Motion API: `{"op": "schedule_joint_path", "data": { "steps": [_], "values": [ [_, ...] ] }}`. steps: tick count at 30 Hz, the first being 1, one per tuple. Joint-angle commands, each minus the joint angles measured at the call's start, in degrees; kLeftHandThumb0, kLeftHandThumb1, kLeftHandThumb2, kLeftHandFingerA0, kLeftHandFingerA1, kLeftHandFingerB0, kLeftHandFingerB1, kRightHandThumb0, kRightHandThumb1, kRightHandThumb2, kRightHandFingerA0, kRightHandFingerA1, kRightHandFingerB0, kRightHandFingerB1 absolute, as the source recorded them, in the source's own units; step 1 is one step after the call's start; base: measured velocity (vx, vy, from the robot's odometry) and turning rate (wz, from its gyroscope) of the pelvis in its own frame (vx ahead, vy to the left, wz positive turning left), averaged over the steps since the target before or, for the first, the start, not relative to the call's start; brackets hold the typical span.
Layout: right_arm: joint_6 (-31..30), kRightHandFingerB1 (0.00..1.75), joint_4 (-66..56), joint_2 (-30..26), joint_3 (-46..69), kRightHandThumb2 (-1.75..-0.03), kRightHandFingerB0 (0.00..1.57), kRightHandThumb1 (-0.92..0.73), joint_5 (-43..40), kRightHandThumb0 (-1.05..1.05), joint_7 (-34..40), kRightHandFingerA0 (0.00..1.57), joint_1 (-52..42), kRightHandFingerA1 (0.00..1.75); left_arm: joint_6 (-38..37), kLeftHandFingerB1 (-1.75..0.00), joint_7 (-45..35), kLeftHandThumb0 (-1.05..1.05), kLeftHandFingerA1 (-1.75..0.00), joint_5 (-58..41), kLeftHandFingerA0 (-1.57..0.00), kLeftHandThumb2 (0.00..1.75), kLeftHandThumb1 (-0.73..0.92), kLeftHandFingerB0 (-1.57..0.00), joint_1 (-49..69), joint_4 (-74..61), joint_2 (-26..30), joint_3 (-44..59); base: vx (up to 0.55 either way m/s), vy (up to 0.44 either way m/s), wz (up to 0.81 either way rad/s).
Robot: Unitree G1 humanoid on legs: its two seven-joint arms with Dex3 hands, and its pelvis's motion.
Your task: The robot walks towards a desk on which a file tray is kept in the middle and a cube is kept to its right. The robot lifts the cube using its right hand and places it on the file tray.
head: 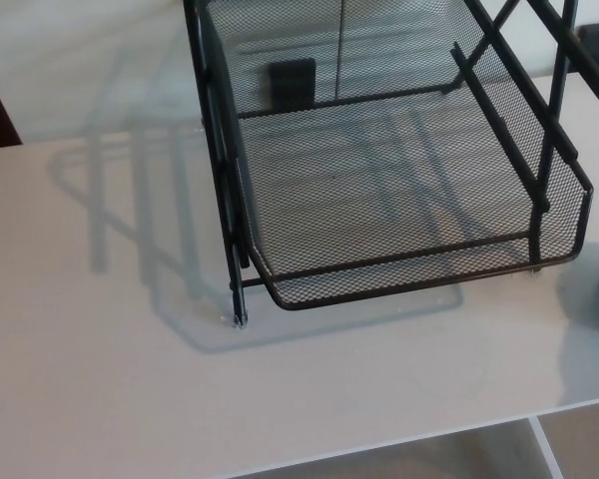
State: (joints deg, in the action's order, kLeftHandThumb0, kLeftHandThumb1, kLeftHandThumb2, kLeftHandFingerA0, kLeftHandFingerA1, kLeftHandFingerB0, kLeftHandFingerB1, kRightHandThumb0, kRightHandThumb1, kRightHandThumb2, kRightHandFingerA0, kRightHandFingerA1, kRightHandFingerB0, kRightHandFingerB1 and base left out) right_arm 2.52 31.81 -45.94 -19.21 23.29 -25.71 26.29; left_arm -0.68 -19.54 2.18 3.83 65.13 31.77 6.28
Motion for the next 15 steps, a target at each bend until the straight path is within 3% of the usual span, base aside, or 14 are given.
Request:
{"op": "schedule_joint_path", "data": {
  "steps": [1, 4, 5, 8, 9, 10, 11, 13, 14, 15],
  "values": [
    [0.29, 0.22, -0.37, 0.56, 0.29, -0.61, 0.09, -0.63, 0.94, -0.39, -1.86, 0.19, 1.12, 0.47, -2.76, -0.41, 1.38, -0.72, -0.57, 1.24, -0.29, 0.73, 0.92, -0.22, -0.22, 1.61, 0.65, -0.91, 0.0, 0.0, 0.0],
    [0.94, 0.25, -0.4, 1.13, 0.64, -0.61, 0.11, -0.63, 0.94, -0.37, -1.38, 0.19, 2.71, 0.46, -3.08, -0.44, 2.4, -0.71, -0.61, 1.81, -0.35, 0.73, 0.92, -0.26, -0.74, 2.28, 0.56, -1.8, 0.0, 0.0, 0.0],
    [0.65, 0.25, -0.44, 1.35, 0.39, -0.61, 0.11, -0.63, 1.36, -0.37, -1.66, 0.19, 3.33, 0.45, -3.0, -0.51, 1.66, -0.62, -0.66, 0.5, -0.35, 1.15, 0.76, -0.15, -0.5, 2.45, 0.45, -0.7, 0.0, 0.0, 0.0],
    [0.76, 0.26, -0.18, 1.42, 0.26, -0.6, 0.11, -0.62, 1.93, -0.31, -1.97, 0.15, 4.59, 0.43, -2.83, -0.52, 2.01, -0.62, -0.65, 1.89, -0.34, 1.17, 0.79, -0.17, -0.39, 1.77, 0.84, -1.9, 0.0, 0.0, 0.0],
    [0.34, 0.27, -0.62, 0.97, 0.5, -0.59, 0.11, -0.64, 1.79, -0.24, -2.94, 0.15, 5.19, 0.41, -2.6, -0.46, 2.23, -0.67, -0.6, 1.51, -0.29, 0.8, 0.92, -0.27, -0.53, 1.95, 0.66, -1.49, 0.0, 0.0, 0.0],
    [0.19, 0.27, -0.73, 0.8, 0.63, -0.59, 0.11, -0.64, 1.72, -0.24, -3.37, 0.15, 5.43, 0.41, -2.47, -0.46, 2.35, -0.67, -0.6, 1.36, -0.29, 0.8, 0.92, -0.27, -0.63, 2.02, 0.57, -1.32, 0.0, 0.0, 0.0],
    [0.26, 0.45, -0.79, 0.61, 0.8, -0.92, 0.0, -0.46, 1.77, -0.18, -3.45, 0.13, 5.49, 0.54, -3.0, -0.46, 2.15, -0.61, -0.58, 1.25, -0.25, 0.76, 0.92, -0.26, -0.58, 2.15, 0.54, -1.18, 0.0, 0.0, 0.0],
    [-0.52, 0.45, -1.65, -0.4, 1.33, -0.93, 0.02, -0.45, 1.91, -0.12, -4.31, 0.12, 6.11, 0.53, -3.5, -0.48, 2.01, -0.63, -0.62, 1.13, -0.27, 0.78, 0.92, -0.28, -0.7, 2.48, 0.46, -0.97, 0.0, 0.0, 0.0],
    [0.43, 0.28, -1.6, -1.44, 1.72, -0.61, 0.15, -0.62, 1.8, -0.12, -4.91, 0.13, 6.68, 0.45, -3.18, -0.47, 1.38, -0.6, -0.6, 0.58, -0.26, 0.77, 0.92, -0.28, -0.32, 1.72, 0.5, -0.54, 0.0, 0.0, 0.0],
    [0.57, 0.28, -1.47, -1.51, 1.81, -0.61, 0.15, -0.62, 1.82, -0.12, -5.0, 0.13, 6.81, 0.45, -3.1, -0.47, 1.31, -0.6, -0.6, 0.57, -0.26, 0.77, 0.92, -0.28, -0.38, 1.63, 0.5, -0.48, 0.0, 0.0, 0.0]
  ]
}}
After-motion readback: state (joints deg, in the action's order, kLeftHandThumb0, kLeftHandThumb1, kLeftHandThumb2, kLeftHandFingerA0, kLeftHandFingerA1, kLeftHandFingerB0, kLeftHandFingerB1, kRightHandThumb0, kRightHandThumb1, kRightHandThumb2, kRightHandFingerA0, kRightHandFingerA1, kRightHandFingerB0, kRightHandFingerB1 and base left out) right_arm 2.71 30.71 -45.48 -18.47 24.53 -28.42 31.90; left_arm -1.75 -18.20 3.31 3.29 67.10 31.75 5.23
